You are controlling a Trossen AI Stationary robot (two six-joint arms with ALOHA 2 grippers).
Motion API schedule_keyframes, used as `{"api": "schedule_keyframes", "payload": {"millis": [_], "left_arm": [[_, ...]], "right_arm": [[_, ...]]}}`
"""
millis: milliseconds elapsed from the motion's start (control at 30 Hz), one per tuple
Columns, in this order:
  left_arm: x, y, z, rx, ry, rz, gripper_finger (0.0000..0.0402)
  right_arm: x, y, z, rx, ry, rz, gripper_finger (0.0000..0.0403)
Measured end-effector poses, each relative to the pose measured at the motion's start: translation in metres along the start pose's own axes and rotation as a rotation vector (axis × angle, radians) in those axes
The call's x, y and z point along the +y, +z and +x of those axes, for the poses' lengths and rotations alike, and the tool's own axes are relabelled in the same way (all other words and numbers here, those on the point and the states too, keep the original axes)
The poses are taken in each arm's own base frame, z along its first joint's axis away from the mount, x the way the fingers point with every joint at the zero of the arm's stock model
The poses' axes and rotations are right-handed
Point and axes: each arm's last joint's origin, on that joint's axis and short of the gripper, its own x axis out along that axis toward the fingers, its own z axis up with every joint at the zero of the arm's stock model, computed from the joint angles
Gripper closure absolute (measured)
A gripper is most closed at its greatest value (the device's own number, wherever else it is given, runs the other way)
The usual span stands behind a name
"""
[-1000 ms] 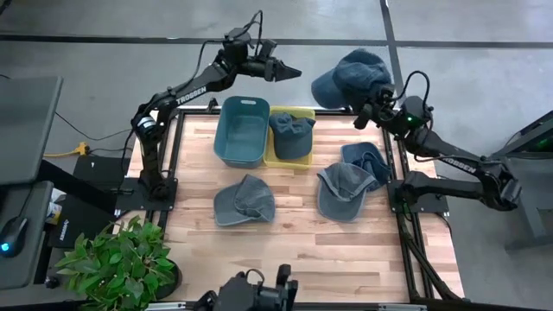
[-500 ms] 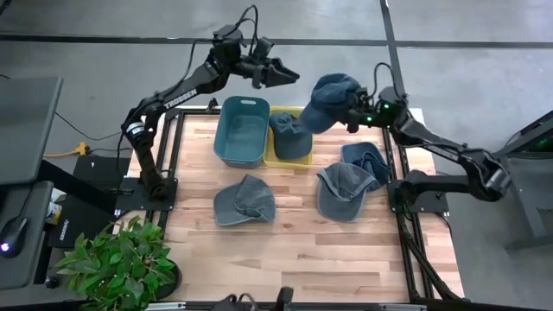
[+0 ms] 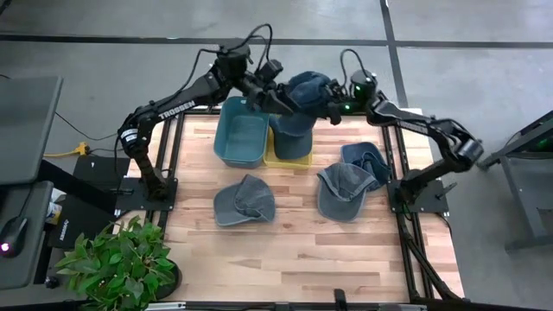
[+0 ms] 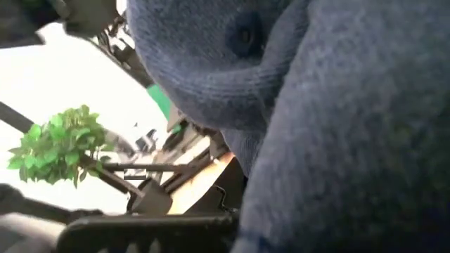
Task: Pick & Place hat
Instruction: Put the bottom blue cap into the yellow bin
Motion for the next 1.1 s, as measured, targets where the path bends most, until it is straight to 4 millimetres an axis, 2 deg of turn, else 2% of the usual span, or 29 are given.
{"api": "schedule_keyframes", "payload": {"millis": [100, 300, 633, 833, 1100], "left_arm": [[-0.004, -0.003, 0.008, 0.015, -0.021, -0.001, 0.0166], [-0.011, -0.008, 0.021, 0.038, -0.053, -0.004, 0.0166], [-0.013, -0.012, 0.028, 0.056, -0.063, -0.017, 0.0166], [-0.013, -0.012, 0.028, 0.056, -0.062, -0.015, 0.0166], [-0.013, -0.012, 0.028, 0.056, -0.062, -0.014, 0.0166]], "right_arm": [[-0.011, 0.007, 0.013, 0.064, 0.001, 0.025, 0.0395], [-0.031, 0.006, 0.036, 0.161, 0.011, 0.073, 0.0395], [-0.051, -0.019, 0.068, 0.262, 0.033, 0.151, 0.0395], [-0.055, -0.026, 0.076, 0.277, 0.010, 0.168, 0.0395], [-0.060, -0.033, 0.073, 0.301, -0.094, 0.235, 0.0395]]}}
